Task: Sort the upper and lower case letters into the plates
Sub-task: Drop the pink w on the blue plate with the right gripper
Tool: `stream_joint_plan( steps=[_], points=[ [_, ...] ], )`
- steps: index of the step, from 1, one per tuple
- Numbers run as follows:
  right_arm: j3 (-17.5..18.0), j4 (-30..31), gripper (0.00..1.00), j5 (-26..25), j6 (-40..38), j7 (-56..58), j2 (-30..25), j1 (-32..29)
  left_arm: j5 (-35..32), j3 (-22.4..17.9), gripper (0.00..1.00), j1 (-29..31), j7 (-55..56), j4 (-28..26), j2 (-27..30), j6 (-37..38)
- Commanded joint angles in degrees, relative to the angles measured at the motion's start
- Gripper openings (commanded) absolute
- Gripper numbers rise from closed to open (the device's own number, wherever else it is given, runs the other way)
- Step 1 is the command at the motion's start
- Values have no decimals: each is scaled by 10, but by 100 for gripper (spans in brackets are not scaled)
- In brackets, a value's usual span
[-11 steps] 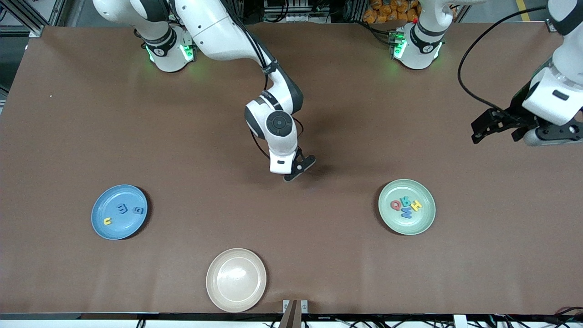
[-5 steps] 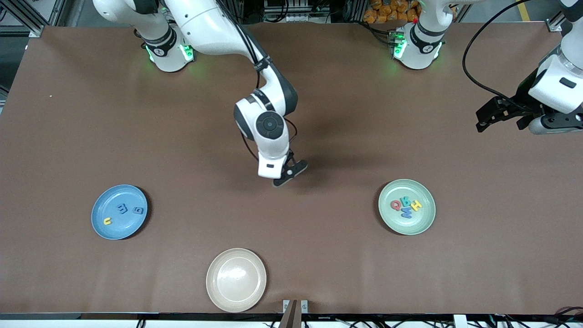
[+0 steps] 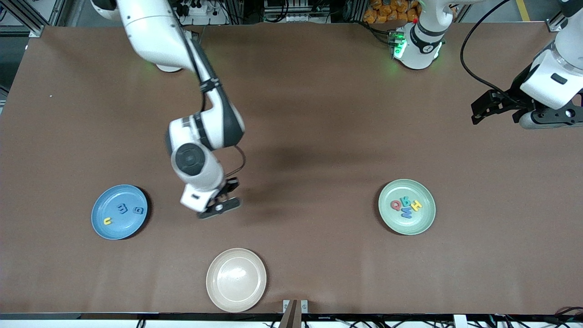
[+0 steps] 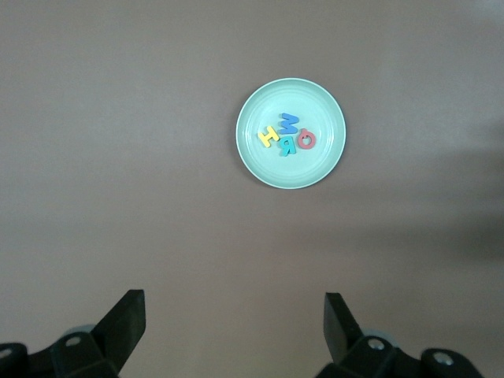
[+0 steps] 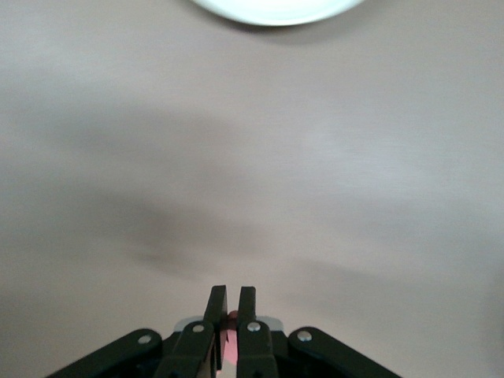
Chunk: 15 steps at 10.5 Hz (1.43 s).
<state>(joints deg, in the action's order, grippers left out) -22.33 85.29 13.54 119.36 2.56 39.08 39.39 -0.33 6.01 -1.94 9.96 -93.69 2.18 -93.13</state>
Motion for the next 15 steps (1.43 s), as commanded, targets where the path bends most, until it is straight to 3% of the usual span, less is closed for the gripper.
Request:
stream_joint_plan(
  steps=[1,7,10,11,12,13,15],
  points=[
    [-31,14,0,3,-2,2,-9,-42,-14,2,100,-3,-15,4,5,13],
    [-29,18,0,-3,17,122,11,-256,-14,2,100,-7,-15,1,5,15],
    [-28,24,0,3,23,156,13,-295,-14,2,100,-10,-13,1,4,15],
    [-25,24,34,4,28,155,13,-309,-14,2,100,-12,-12,1,2,15],
    [-14,24,84,12,32,155,13,-312,-14,2,100,-12,-12,2,2,15],
    [-12,24,100,16,32,154,13,-311,-14,2,100,-12,-12,2,2,14],
    [-12,22,100,16,32,153,12,-305,-14,2,100,-12,-12,2,1,13]
  ],
)
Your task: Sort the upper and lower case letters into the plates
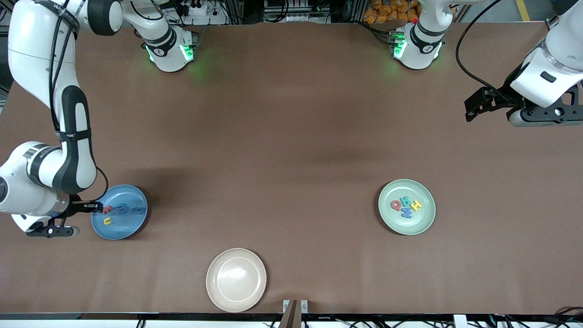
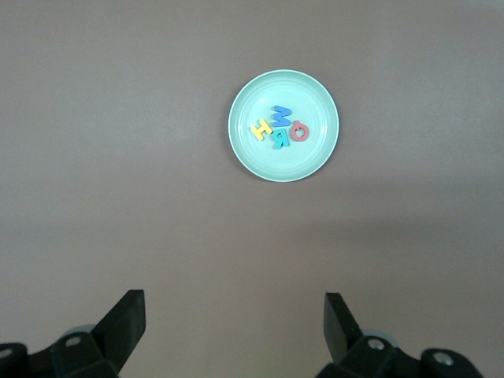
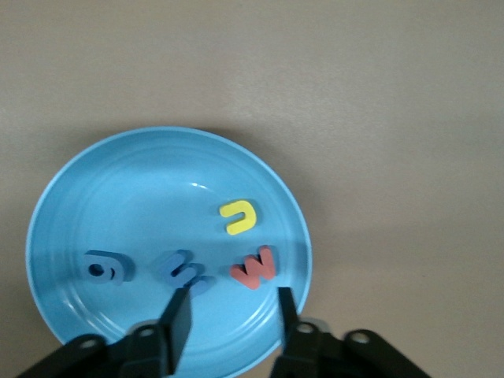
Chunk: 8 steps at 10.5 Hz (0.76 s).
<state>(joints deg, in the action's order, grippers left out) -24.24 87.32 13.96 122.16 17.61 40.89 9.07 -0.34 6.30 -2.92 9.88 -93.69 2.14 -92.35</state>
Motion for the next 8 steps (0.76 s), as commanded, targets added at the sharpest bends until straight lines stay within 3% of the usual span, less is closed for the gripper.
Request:
stream_joint_plan(
  steps=[1,3,8],
  points=[
    [8,-1,100,12,0,-1,-11,4,-14,-1,100,-2,-10,2,1,5],
    [8,-4,100,12,-6,2,-29,25,-14,-1,100,-2,-10,3,1,4],
    [10,35,100,6,-95,29,-155,44,-13,-1,100,2,-12,4,5,4]
  ],
)
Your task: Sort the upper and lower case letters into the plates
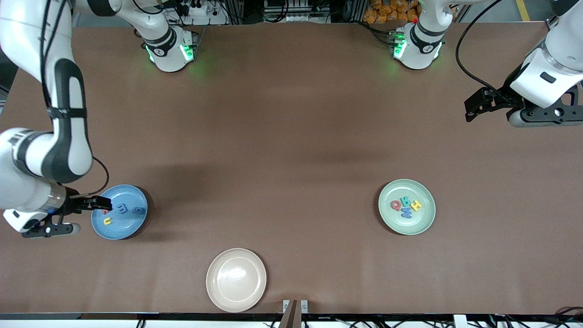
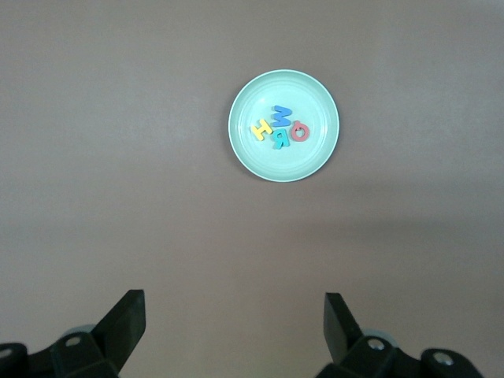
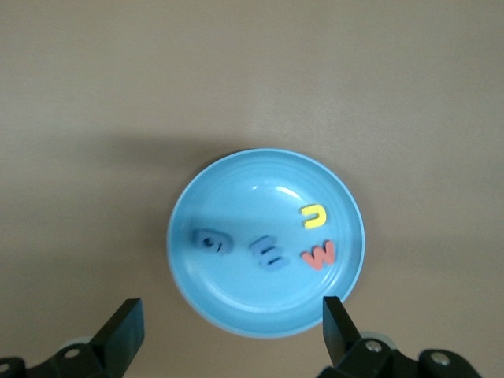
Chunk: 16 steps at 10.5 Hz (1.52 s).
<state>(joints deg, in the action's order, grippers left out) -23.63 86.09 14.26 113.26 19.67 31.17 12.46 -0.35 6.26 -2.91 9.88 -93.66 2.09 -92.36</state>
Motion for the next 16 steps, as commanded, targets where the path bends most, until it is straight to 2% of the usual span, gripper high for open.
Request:
stream_joint_plan(
  steps=[1,2,4,5,7,9,11,14,16],
  points=[
    [29,59,100,-2,-8,-1,-85,2,-13,-1,100,3,-14,4,7,4],
    [63,68,100,-30,-13,-29,-108,-22,-13,-3,100,3,-15,5,8,4],
    [194,102,100,-135,-30,-136,-179,-99,-13,-5,100,3,-17,6,8,5],
    [235,112,100,-148,-49,-151,-214,-125,-13,-5,100,3,-17,6,8,5],
    [263,110,100,-148,-94,-151,-265,-141,-13,-5,100,2,-17,8,6,5],
    [271,88,100,-149,-144,-151,-290,-142,-14,-5,100,1,-18,8,6,5],
    [263,13,100,-150,-214,-153,-286,-140,-14,-5,100,0,-18,8,6,5],
    [237,-20,100,-150,-272,-153,-284,-127,-14,-3,100,-1,-16,8,6,6],
    [233,-36,100,-150,-279,-153,-284,-120,-14,-2,100,-2,-15,7,6,8]
  ],
)
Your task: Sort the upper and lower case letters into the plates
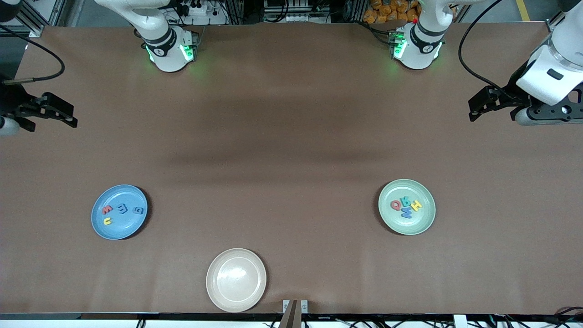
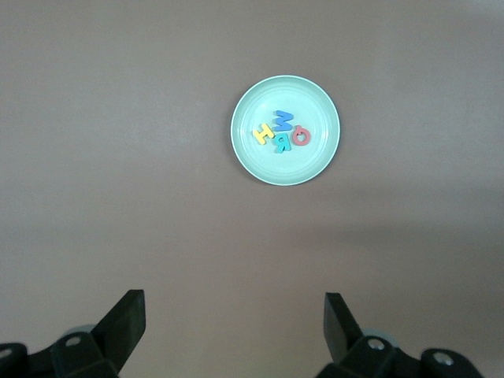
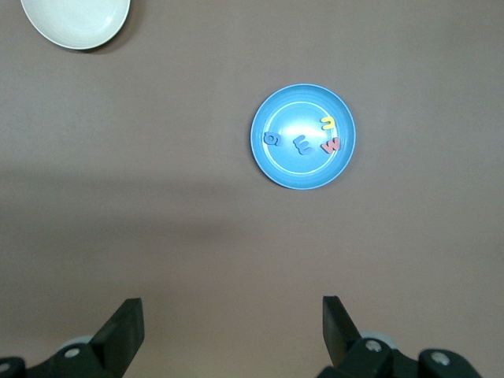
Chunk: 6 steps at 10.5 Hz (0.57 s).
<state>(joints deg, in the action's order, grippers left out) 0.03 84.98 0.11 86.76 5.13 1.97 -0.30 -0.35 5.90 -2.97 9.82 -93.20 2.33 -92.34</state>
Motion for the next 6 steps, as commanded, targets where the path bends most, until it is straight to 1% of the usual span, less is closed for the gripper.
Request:
stream_joint_plan(
  steps=[1,6],
  points=[
    [-3,-24,100,-10,-12,-7,6,7,-14,2,100,-1,-15,1,4,8],
    [-4,-24,100,-11,-11,-7,8,4,-14,2,100,-1,-17,4,1,8]
  ],
)
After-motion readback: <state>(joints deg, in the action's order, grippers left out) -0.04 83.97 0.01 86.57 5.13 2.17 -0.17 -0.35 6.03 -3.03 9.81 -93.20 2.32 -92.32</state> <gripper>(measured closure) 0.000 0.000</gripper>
